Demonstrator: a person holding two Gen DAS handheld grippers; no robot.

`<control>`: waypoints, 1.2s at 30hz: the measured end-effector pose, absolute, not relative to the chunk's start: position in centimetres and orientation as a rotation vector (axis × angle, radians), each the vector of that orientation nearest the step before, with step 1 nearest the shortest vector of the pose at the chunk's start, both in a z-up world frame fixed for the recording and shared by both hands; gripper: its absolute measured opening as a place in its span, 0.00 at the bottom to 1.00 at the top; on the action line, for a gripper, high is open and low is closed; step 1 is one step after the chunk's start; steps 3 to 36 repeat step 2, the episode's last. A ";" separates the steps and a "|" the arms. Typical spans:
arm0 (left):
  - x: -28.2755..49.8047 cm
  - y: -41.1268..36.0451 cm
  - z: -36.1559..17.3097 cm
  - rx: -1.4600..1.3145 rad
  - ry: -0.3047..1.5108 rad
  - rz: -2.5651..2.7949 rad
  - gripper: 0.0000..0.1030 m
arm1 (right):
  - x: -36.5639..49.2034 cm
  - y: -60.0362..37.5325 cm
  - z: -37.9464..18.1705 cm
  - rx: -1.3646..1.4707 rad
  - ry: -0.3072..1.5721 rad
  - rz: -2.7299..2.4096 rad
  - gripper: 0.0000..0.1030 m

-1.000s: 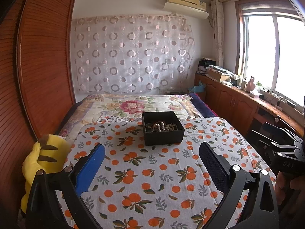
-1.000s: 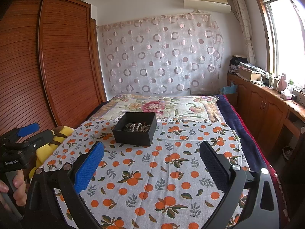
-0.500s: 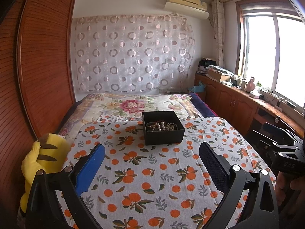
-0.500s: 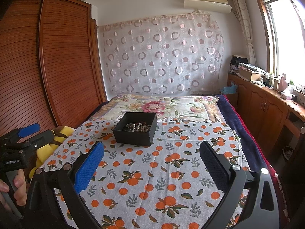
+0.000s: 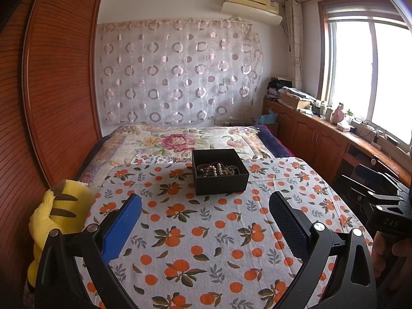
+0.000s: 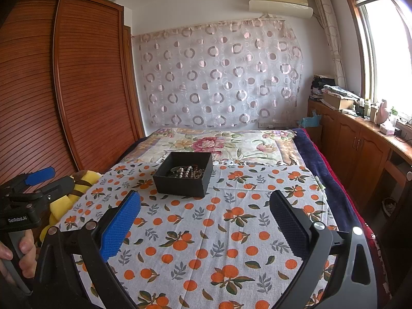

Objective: Organize jewelry

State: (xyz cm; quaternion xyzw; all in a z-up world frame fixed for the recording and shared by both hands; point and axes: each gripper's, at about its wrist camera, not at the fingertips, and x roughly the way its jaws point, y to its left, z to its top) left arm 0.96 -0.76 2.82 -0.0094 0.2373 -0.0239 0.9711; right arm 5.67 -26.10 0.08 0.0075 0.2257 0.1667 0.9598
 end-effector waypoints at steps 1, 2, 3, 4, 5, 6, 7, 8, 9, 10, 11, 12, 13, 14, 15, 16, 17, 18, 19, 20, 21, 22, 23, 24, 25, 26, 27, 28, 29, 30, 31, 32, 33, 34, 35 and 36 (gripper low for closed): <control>1.0 -0.7 2.8 -0.020 0.479 -0.048 0.93 | 5.7 -26.2 0.1 0.015 0.457 0.337 0.98; 0.9 -0.7 2.8 -0.020 0.479 -0.050 0.93 | 5.6 -26.2 0.1 0.015 0.457 0.337 0.98; 0.9 -0.7 2.8 -0.020 0.479 -0.050 0.93 | 5.6 -26.2 0.1 0.015 0.457 0.337 0.98; 0.9 -0.7 2.8 -0.020 0.479 -0.050 0.93 | 5.6 -26.2 0.1 0.015 0.457 0.337 0.98; 0.9 -0.7 2.8 -0.020 0.479 -0.050 0.93 | 5.6 -26.2 0.1 0.015 0.457 0.337 0.98; 0.9 -0.7 2.8 -0.020 0.479 -0.050 0.93 | 5.6 -26.2 0.1 0.015 0.457 0.337 0.98; 0.9 -0.7 2.8 -0.020 0.479 -0.050 0.93 | 5.6 -26.2 0.1 0.015 0.457 0.337 0.98; 0.9 -0.7 2.8 -0.020 0.479 -0.050 0.93 | 5.6 -26.2 0.1 0.015 0.457 0.337 0.98; 0.9 -0.7 2.8 -0.020 0.479 -0.050 0.93 | 5.6 -26.2 0.1 0.015 0.457 0.337 0.98; 0.9 -0.7 2.8 -0.020 0.479 -0.050 0.93 | 5.6 -26.2 0.1 0.015 0.457 0.337 0.98; 0.9 -0.7 2.8 -0.020 0.479 -0.050 0.93 | 5.6 -26.2 0.1 0.015 0.457 0.337 0.98; 0.9 -0.7 2.8 -0.020 0.479 -0.050 0.93 | 5.6 -26.2 0.1 0.015 0.457 0.337 0.98; 0.9 -0.7 2.8 -0.020 0.479 -0.050 0.93 | 5.6 -26.2 0.1 0.015 0.457 0.337 0.98; 0.9 -0.7 2.8 -0.020 0.479 -0.050 0.93 | 5.6 -26.2 0.1 0.015 0.457 0.337 0.98; 0.9 -0.7 2.8 -0.020 0.479 -0.050 0.93 | 5.6 -26.2 0.1 0.015 0.457 0.337 0.98; 0.9 -0.7 2.8 -0.020 0.479 -0.050 0.93 | 5.6 -26.2 0.1 0.015 0.457 0.337 0.98; 0.9 -0.7 2.8 -0.020 0.479 -0.050 0.93 | 5.6 -26.2 0.1 0.015 0.457 0.337 0.98; 0.9 -0.7 2.8 -0.020 0.479 -0.050 0.93 | 5.6 -26.2 0.1 0.015 0.457 0.337 0.98; 0.9 -0.7 2.8 -0.020 0.479 -0.050 0.93 | 5.6 -26.2 0.1 0.015 0.457 0.337 0.98; 0.9 -0.7 2.8 -0.020 0.479 -0.050 0.93 | 5.6 -26.2 0.1 0.015 0.457 0.337 0.98; 0.9 -0.7 2.8 -0.020 0.479 -0.050 0.93 | 5.6 -26.2 0.1 0.015 0.457 0.337 0.98; 0.9 -0.7 2.8 -0.020 0.479 -0.050 0.93 | 5.6 -26.2 0.1 0.015 0.457 0.337 0.98; 0.9 -0.7 2.8 -0.020 0.479 -0.050 0.93 | 5.6 -26.2 0.1 0.015 0.457 0.337 0.98; 0.9 -0.7 2.8 -0.020 0.479 -0.050 0.93 | 5.6 -26.2 0.1 0.015 0.457 0.337 0.98; 0.9 -0.7 2.8 -0.020 0.479 -0.050 0.93 | 5.6 -26.2 0.1 0.015 0.457 0.337 0.98; 0.9 -0.7 2.8 -0.020 0.479 -0.050 0.93 | 5.6 -26.2 0.1 0.015 0.457 0.337 0.98; 0.9 -0.7 2.8 -0.020 0.479 -0.050 0.93 | 5.6 -26.2 0.1 0.015 0.457 0.337 0.98; 0.9 -0.7 2.8 -0.020 0.479 -0.050 0.93 | 5.6 -26.2 0.1 0.015 0.457 0.337 0.98; 0.9 -0.7 2.8 -0.020 0.479 -0.050 0.93 | 5.6 -26.2 0.1 0.015 0.457 0.337 0.98; 0.9 -0.7 2.8 -0.020 0.479 -0.050 0.93 | 5.6 -26.2 0.1 0.015 0.457 0.337 0.98; 0.9 -0.7 2.8 -0.020 0.479 -0.050 0.93 | 5.6 -26.2 0.1 0.015 0.457 0.337 0.98; 0.9 -0.7 2.8 -0.020 0.479 -0.050 0.93 | 5.6 -26.2 0.1 0.015 0.457 0.337 0.98; 0.9 -0.7 2.8 -0.020 0.479 -0.050 0.93 | 5.6 -26.2 0.1 0.015 0.457 0.337 0.98; 0.9 -0.7 2.8 -0.020 0.479 -0.050 0.93 | 5.6 -26.2 0.1 0.015 0.457 0.337 0.98; 0.9 -0.7 2.8 -0.020 0.479 -0.050 0.93 | 5.6 -26.2 0.1 0.015 0.457 0.337 0.98; 0.9 -0.7 2.8 -0.020 0.479 -0.050 0.93 | 5.6 -26.2 0.1 0.015 0.457 0.337 0.98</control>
